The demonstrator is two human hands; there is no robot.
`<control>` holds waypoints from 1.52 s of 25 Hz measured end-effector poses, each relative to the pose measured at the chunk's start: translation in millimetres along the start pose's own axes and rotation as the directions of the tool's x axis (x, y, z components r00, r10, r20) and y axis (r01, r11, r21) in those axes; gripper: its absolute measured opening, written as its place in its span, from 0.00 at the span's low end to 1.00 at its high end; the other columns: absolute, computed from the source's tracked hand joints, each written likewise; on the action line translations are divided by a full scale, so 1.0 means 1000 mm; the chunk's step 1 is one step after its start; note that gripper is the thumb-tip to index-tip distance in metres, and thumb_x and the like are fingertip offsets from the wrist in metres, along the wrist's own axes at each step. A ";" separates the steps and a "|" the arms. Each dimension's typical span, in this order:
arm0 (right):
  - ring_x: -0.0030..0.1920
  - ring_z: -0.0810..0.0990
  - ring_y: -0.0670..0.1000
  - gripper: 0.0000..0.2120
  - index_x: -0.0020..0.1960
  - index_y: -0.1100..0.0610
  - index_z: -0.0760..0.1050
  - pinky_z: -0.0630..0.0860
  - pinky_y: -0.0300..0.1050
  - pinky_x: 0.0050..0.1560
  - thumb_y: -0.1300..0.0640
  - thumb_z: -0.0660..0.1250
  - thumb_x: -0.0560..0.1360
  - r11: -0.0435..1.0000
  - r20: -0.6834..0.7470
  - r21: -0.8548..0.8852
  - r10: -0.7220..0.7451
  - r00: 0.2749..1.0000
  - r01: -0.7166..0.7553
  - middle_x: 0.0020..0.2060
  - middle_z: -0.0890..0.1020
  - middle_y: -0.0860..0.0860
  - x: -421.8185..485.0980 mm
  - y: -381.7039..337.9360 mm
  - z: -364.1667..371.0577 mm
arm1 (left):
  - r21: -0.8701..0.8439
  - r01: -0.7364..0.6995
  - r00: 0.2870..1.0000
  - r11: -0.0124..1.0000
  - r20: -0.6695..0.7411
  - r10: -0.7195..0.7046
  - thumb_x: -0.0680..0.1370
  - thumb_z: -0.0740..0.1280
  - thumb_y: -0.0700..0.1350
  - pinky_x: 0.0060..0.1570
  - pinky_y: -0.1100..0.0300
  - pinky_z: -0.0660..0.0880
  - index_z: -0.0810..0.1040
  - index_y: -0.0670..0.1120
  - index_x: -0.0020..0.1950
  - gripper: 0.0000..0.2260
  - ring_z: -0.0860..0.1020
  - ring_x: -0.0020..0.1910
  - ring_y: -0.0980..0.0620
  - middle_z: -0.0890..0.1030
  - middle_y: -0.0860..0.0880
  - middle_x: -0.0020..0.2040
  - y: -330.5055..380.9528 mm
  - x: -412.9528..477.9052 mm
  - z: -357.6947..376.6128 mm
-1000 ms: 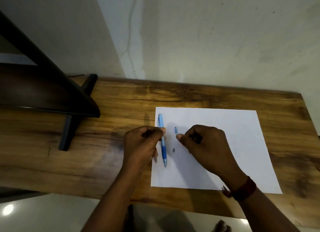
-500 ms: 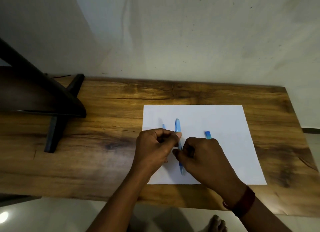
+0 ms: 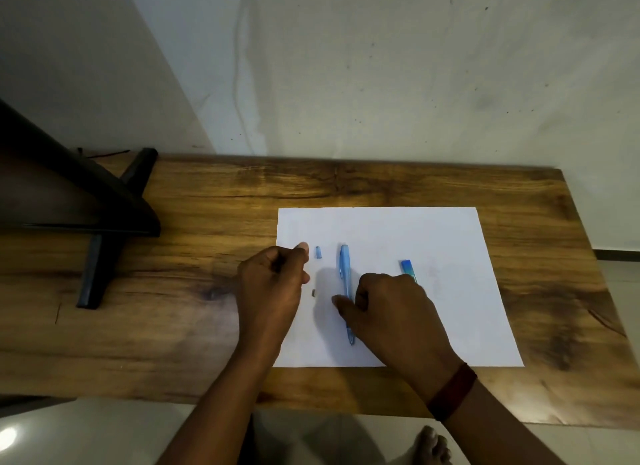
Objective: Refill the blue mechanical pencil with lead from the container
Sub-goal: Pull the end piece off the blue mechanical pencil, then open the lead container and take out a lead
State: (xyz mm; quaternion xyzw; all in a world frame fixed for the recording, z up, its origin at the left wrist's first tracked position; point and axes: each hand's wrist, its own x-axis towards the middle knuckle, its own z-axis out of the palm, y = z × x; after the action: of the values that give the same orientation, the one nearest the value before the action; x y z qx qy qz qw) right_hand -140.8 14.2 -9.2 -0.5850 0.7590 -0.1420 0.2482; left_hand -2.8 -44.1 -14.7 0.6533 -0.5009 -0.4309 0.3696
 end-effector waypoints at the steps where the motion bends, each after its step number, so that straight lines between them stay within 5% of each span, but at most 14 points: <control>1: 0.26 0.70 0.42 0.18 0.35 0.49 0.69 0.61 0.30 0.30 0.36 0.63 0.73 1.000 -0.039 -0.005 -0.009 0.999 0.008 0.24 0.69 0.42 -0.002 0.003 -0.005 | 0.011 -0.018 1.000 1.000 0.014 0.018 0.75 0.67 0.54 0.34 0.62 0.70 0.79 0.54 0.34 0.10 0.79 0.32 0.62 0.81 0.60 0.30 0.000 0.000 0.002; 6: 0.27 0.71 0.41 0.12 0.40 0.53 0.78 0.62 0.31 0.30 0.44 0.71 0.72 0.994 -0.314 -0.027 0.093 0.945 -0.106 0.27 0.75 0.45 -0.010 0.031 -0.038 | 0.130 -0.224 0.974 0.966 0.071 0.216 0.75 0.68 0.53 0.33 0.67 0.71 0.79 0.52 0.35 0.10 0.79 0.34 0.59 0.79 0.57 0.29 0.005 -0.011 0.011; 9: 0.28 0.70 0.41 0.12 0.43 0.54 0.79 0.59 0.32 0.30 0.44 0.72 0.71 0.981 -0.304 -0.043 0.168 0.938 -0.189 0.27 0.74 0.45 -0.013 0.042 -0.041 | 0.138 -0.370 0.927 0.919 0.124 0.355 0.74 0.68 0.53 0.32 0.72 0.72 0.78 0.53 0.37 0.08 0.79 0.36 0.60 0.76 0.62 0.31 0.011 -0.022 0.019; 16: 0.25 0.68 0.39 0.11 0.35 0.54 0.76 0.59 0.32 0.28 0.50 0.73 0.70 0.980 -0.278 0.007 0.193 0.941 -0.199 0.25 0.74 0.45 -0.007 0.049 -0.037 | 0.068 -0.428 0.896 0.901 0.162 0.413 0.72 0.70 0.51 0.39 0.76 0.73 0.84 0.48 0.45 0.08 0.79 0.40 0.63 0.79 0.63 0.37 0.013 -0.034 0.041; 24: 0.26 0.74 0.41 0.08 0.41 0.57 0.82 0.70 0.31 0.32 0.53 0.77 0.68 0.969 -0.381 0.177 -0.094 0.920 0.172 0.28 0.81 0.48 0.002 0.039 -0.032 | 0.028 -0.279 0.950 0.960 0.152 0.272 0.71 0.66 0.60 0.44 0.73 0.76 0.83 0.56 0.48 0.12 0.79 0.46 0.64 0.81 0.65 0.40 0.021 -0.031 0.050; 29: 0.25 0.76 0.42 0.07 0.45 0.56 0.82 0.73 0.30 0.30 0.54 0.75 0.70 0.912 -0.321 0.311 -0.166 0.932 0.269 0.31 0.82 0.47 0.005 0.035 -0.037 | -0.018 -0.236 0.960 0.972 0.147 0.236 0.70 0.66 0.59 0.41 0.70 0.78 0.81 0.58 0.45 0.09 0.81 0.40 0.60 0.82 0.63 0.38 0.024 -0.027 0.047; 33: 0.36 0.82 0.46 0.05 0.49 0.52 0.82 0.75 0.35 0.33 0.54 0.70 0.75 0.790 -0.271 0.601 0.057 0.961 0.123 0.36 0.84 0.46 0.014 0.040 -0.050 | 0.031 -0.246 0.951 0.969 0.203 0.235 0.71 0.64 0.59 0.42 0.72 0.76 0.81 0.56 0.50 0.13 0.79 0.42 0.63 0.79 0.66 0.41 0.025 -0.028 0.040; 38: 0.39 0.82 0.43 0.05 0.48 0.53 0.82 0.73 0.29 0.38 0.55 0.68 0.75 0.794 -0.114 0.600 -0.043 0.993 0.103 0.37 0.84 0.44 0.017 0.030 -0.046 | 0.134 -0.449 0.869 0.883 0.294 0.398 0.75 0.63 0.54 0.41 0.73 0.70 0.83 0.45 0.53 0.16 0.75 0.35 0.61 0.75 0.60 0.39 0.020 -0.032 0.029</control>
State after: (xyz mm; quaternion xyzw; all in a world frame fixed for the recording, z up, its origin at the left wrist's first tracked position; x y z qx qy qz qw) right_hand -193.7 2.2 10.9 -0.4967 0.6618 -0.4137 0.3798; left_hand -40.3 -18.8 -0.5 0.4986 -0.7165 -0.3681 0.3202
